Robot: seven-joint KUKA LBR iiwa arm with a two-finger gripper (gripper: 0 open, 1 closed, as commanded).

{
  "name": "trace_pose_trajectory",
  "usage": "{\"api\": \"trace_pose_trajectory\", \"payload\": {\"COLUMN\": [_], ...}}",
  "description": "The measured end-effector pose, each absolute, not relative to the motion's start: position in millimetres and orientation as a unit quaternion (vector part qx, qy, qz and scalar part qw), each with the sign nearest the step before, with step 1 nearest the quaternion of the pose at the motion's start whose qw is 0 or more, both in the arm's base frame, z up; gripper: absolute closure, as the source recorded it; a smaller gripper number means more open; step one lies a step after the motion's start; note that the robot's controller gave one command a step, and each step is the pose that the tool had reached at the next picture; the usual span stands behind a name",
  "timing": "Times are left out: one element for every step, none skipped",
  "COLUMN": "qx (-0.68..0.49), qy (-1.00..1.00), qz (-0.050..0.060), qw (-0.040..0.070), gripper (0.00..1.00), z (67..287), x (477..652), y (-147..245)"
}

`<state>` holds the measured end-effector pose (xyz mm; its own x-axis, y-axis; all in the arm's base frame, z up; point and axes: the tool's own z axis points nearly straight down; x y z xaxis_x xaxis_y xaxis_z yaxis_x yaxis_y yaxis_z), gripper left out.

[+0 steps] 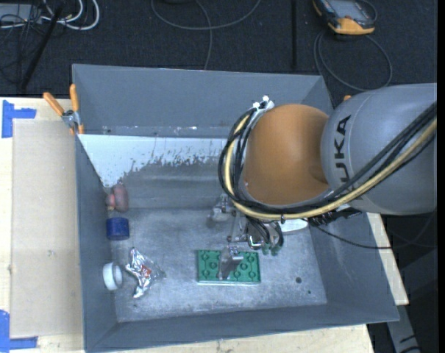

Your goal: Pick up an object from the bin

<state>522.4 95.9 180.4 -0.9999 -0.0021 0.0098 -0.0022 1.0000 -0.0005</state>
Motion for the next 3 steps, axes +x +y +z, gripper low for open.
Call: {"api": "trace_pose_trajectory", "payload": {"qx": [-0.053,-0.054,-0.058], "qy": [-0.999,-0.999,-0.998], "qz": [-0.001,-0.002,-0.001], "qw": [0.0,0.0,-0.004], "gripper": [0.0,1.0,1.0], "z": [69.9,73.4,241.6], "x": [542.4,543.2,543.2], "y": [67.8,67.9,74.9]}}
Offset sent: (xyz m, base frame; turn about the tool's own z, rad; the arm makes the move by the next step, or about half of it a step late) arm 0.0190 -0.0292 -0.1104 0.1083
